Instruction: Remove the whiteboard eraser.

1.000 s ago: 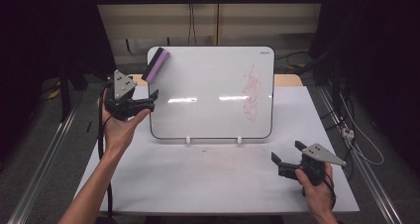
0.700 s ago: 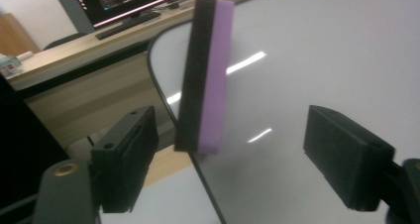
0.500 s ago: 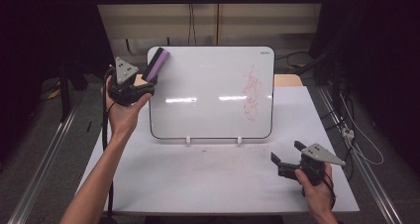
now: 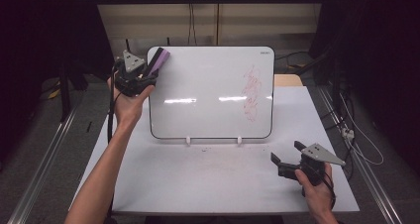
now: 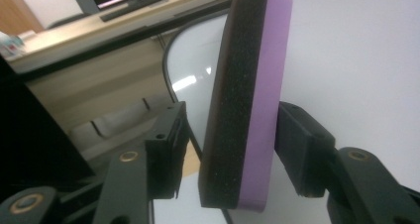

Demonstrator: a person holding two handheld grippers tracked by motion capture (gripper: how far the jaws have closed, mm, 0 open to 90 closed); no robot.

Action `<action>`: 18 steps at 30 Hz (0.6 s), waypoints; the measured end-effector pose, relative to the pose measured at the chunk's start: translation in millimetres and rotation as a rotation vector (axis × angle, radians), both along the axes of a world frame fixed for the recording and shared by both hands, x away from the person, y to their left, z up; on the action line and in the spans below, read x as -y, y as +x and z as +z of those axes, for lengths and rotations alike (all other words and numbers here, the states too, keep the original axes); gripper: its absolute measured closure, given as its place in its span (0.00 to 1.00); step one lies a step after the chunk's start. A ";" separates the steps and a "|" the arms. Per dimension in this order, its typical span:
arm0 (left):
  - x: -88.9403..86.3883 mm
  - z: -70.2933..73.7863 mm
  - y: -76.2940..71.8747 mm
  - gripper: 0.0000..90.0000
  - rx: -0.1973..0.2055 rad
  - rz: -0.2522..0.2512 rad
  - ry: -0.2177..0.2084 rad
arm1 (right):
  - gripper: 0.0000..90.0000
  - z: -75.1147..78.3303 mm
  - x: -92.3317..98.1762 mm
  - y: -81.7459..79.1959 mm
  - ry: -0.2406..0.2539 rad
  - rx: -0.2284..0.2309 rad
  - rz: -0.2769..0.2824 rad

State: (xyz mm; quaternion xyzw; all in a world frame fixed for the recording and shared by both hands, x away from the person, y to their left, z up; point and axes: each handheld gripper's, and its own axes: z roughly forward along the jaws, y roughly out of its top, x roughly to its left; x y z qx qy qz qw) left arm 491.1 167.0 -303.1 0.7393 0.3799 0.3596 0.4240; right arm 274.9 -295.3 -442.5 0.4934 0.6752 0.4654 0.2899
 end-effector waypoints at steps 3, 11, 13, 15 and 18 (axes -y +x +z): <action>3.3 -1.1 -0.2 0.57 -0.005 0.004 0.030 | 0.06 0.1 -0.2 -0.2 0.001 0.000 0.002; 7.5 -5.8 2.0 0.67 -0.008 0.011 0.054 | 0.06 0.1 -0.3 -0.1 0.001 0.001 0.003; 8.5 -6.2 1.3 0.68 -0.004 0.015 0.056 | 0.06 0.0 -0.3 -0.1 0.000 0.000 0.002; 8.7 -6.2 0.7 0.69 0.000 0.016 0.060 | 0.06 0.0 -0.2 0.1 0.000 0.000 0.003; 8.0 -5.6 0.1 0.70 0.001 0.014 0.058 | 0.06 0.0 -0.2 -0.1 0.000 0.000 0.002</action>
